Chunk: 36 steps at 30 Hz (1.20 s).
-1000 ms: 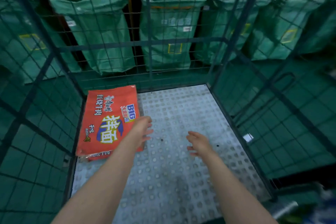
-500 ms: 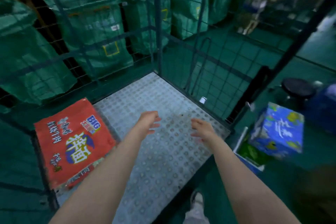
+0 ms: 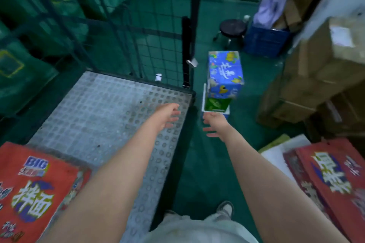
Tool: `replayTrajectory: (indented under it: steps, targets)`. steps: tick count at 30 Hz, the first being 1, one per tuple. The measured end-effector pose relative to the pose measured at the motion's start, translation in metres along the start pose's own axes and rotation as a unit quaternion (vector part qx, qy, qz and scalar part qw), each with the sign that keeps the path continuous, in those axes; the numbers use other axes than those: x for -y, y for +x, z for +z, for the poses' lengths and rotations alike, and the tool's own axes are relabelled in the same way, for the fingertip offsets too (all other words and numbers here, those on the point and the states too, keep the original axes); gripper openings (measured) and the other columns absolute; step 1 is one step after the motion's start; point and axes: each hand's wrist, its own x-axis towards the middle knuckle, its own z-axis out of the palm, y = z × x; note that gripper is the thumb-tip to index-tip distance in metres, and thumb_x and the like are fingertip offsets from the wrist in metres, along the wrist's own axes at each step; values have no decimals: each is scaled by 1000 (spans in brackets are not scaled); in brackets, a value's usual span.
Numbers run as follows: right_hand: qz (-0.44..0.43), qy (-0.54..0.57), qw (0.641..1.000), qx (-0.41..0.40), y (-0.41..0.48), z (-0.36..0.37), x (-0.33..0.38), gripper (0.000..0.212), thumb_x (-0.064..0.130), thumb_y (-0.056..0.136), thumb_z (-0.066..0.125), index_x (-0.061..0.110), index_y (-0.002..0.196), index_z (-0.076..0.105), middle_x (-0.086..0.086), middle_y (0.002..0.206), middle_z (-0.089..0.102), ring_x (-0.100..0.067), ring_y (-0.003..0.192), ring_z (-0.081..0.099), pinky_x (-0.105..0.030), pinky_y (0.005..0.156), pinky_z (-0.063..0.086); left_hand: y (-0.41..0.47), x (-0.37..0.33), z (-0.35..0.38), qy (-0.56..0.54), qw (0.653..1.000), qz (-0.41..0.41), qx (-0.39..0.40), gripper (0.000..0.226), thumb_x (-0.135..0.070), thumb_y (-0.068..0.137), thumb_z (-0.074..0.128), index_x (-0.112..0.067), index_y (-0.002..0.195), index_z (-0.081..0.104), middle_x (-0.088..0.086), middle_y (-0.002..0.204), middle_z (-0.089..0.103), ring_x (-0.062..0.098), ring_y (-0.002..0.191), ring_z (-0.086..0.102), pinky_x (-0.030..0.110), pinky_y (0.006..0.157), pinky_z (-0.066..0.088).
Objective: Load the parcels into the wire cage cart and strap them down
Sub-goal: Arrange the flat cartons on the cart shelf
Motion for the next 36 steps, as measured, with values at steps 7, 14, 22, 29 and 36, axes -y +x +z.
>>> replayTrajectory:
  steps: [7, 14, 22, 29, 36]
  targets:
    - [58, 84, 990, -96, -21, -129, -62, 35, 26, 100, 42, 15, 132, 49, -10, 132, 53, -28, 100, 57, -40, 92, 45, -7, -18, 137, 75, 992, 5, 104, 33, -25, 99, 39, -17, 128, 51, 1, 112, 58, 18, 94, 53, 29, 83, 34]
    - [101, 154, 974, -130, -35, -213, -112, 35, 27, 99, 44, 14, 130, 49, -7, 129, 55, -25, 100, 57, -37, 86, 46, -23, -21, 262, 170, 970, 19, 175, 33, -22, 99, 38, -17, 126, 54, 2, 115, 62, 19, 97, 55, 31, 85, 37]
    - [132, 229, 940, -216, -47, -298, -188, 20, 19, 90, 60, 6, 105, 62, -5, 98, 64, -22, 84, 60, -31, 76, 46, -23, -3, 376, 287, 928, -9, 236, 33, -23, 99, 39, -18, 127, 54, 3, 125, 60, 22, 110, 57, 37, 94, 40]
    - [186, 309, 898, -251, -45, -342, -229, 15, 20, 94, 55, 9, 102, 62, -5, 100, 65, -22, 84, 61, -32, 74, 45, -5, -3, 455, 379, 882, -24, 280, 33, -27, 98, 43, -17, 128, 53, 0, 112, 61, 19, 99, 57, 37, 92, 42]
    - [196, 362, 860, -303, -7, -424, -245, 15, 21, 95, 52, 10, 101, 61, -4, 88, 67, -22, 75, 62, -32, 72, 46, 34, -44, 564, 432, 848, -11, 307, 28, -24, 99, 42, -15, 122, 54, 3, 112, 61, 21, 101, 55, 38, 95, 39]
